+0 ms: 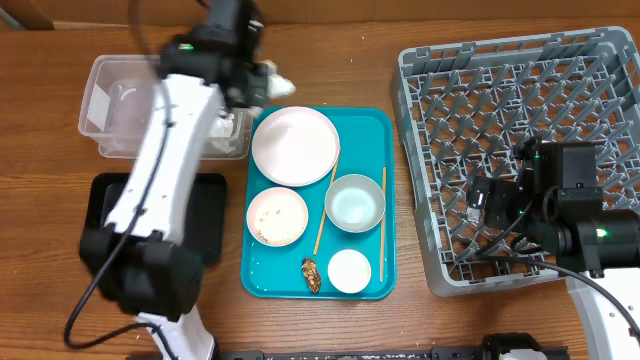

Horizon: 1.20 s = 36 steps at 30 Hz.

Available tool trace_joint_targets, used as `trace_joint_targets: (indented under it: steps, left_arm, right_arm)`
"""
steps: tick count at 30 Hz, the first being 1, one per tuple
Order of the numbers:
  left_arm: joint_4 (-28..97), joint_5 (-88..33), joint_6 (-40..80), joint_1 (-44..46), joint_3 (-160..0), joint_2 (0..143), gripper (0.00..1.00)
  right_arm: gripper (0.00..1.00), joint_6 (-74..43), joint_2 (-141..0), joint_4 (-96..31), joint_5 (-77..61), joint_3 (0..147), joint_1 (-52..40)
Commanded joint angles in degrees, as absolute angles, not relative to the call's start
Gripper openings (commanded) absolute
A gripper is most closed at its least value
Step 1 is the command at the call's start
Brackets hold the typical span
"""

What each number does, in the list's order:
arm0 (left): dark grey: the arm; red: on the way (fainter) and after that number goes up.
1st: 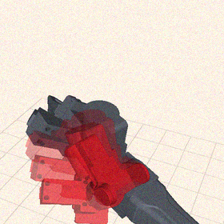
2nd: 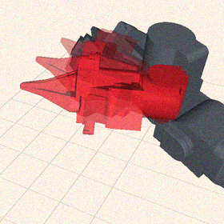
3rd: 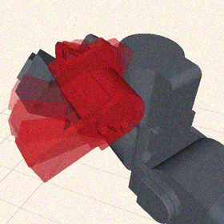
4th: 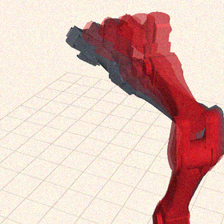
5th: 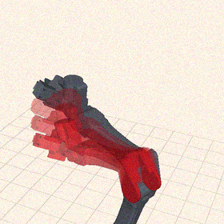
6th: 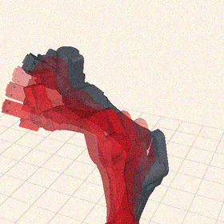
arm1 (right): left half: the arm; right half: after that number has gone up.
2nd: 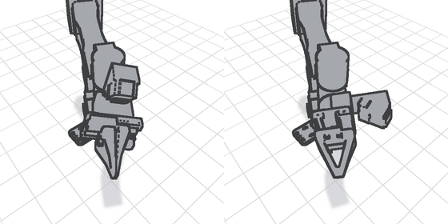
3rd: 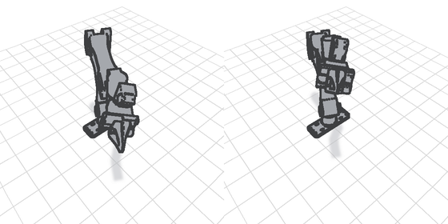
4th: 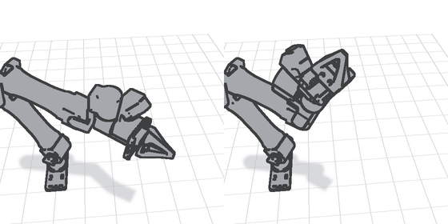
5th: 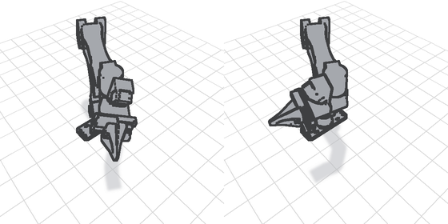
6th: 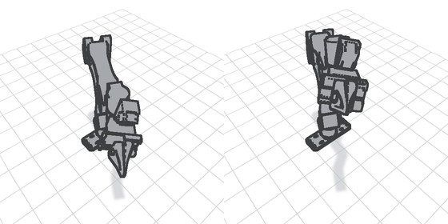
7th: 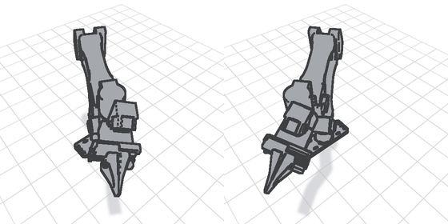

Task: Sort waste into correct bins and load items into the dishwasher
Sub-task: 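Drop the crumpled tissue into the clear bin with the left gripper, then grasp the rim of the pink rice bowl with the left gripper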

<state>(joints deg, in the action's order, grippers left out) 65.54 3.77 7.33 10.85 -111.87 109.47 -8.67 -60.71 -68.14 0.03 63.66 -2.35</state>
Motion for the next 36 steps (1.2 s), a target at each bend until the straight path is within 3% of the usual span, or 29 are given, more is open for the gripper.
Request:
trace_joint_targets:
  steps: [1,4,5,7,9,20,31,36]
  left_arm:
    - [65.5,6.6,8.0,5.2,-112.0,110.1,0.04]
    - [65.2,6.3,8.0,1.4,-112.0,111.0,0.04]
    - [65.3,6.0,8.0,0.2,-112.0,111.3,0.09]
    - [65.8,5.1,7.9,-1.0,-112.0,111.3,0.44]
    - [66.7,3.7,7.9,-1.7,-112.0,110.8,0.56]
    - [80.5,-0.9,11.8,-1.1,-112.0,107.4,0.67]
    - [96.9,-2.7,13.4,2.3,-111.9,106.4,0.63]
    - [96.7,-0.6,16.5,7.9,-106.6,99.7,0.61]
  right_arm:
    - [1.0,-8.1,-60.5,-67.9,-0.1,65.3,-2.5]
    - [1.0,-8.1,-60.5,-67.9,-0.1,65.3,-2.5]
    - [1.0,-8.1,-60.5,-67.9,-0.1,65.3,-2.5]
    - [1.0,-8.1,-60.5,-67.9,-0.1,65.3,-2.5]
    - [1.0,-8.1,-60.5,-67.9,-0.1,65.3,-2.5]
    - [1.0,-8.1,-60.5,-67.8,-0.1,65.3,-2.5]
    - [1.0,-8.1,-60.5,-67.9,-0.1,65.3,-2.5]
    - [1.0,-8.1,-60.5,-68.1,-0.1,65.3,-2.5]
